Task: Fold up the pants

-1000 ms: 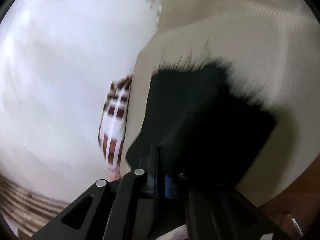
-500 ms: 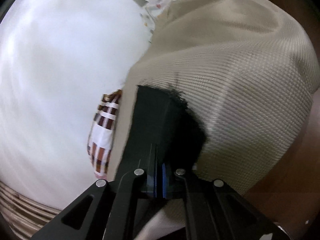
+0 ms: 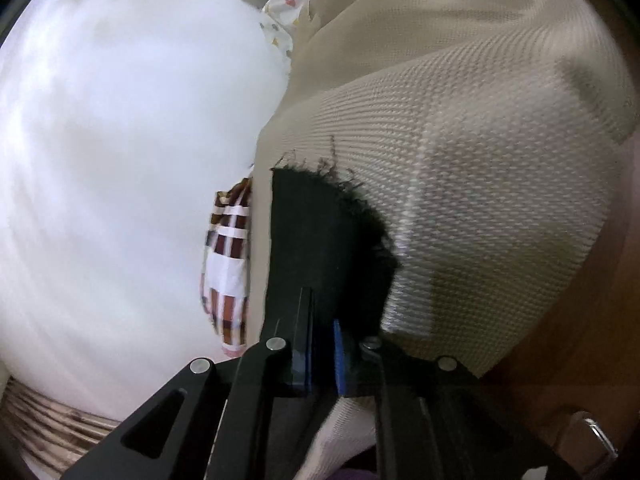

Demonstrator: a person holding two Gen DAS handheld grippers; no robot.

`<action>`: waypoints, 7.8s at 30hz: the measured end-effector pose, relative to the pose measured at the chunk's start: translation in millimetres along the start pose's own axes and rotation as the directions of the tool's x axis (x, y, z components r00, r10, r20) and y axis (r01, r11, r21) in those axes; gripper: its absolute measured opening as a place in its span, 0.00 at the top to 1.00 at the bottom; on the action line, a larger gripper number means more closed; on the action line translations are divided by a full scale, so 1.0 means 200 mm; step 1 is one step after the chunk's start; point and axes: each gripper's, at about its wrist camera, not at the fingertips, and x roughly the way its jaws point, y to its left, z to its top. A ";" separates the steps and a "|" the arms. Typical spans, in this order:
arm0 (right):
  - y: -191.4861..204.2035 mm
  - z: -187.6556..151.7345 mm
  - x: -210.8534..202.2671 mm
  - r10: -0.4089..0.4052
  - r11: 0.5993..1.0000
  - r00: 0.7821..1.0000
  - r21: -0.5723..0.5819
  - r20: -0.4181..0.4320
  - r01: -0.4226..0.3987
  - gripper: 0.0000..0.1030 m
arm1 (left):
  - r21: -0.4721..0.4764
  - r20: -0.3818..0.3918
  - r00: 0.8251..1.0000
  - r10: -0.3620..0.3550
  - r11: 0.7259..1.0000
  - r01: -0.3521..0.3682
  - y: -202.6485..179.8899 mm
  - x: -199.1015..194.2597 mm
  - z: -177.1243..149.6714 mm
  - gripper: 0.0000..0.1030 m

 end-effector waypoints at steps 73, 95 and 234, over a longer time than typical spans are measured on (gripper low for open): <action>1.27 -1.62 1.74 -0.537 0.188 0.652 -0.829 -0.535 -0.526 0.72 | -0.257 0.049 0.999 0.015 0.966 -0.002 0.60 -0.04 -0.03 0.84; 1.27 -1.66 1.88 -0.604 0.120 0.617 -0.823 -0.504 -0.556 0.79 | -0.268 0.053 0.998 0.028 0.963 -0.012 0.60 -0.05 -0.04 0.83; -0.05 -0.03 -0.24 -0.063 0.997 0.997 -0.039 0.035 0.064 0.95 | 0.014 -0.006 0.990 -0.141 0.990 0.141 -0.34 0.04 0.17 0.44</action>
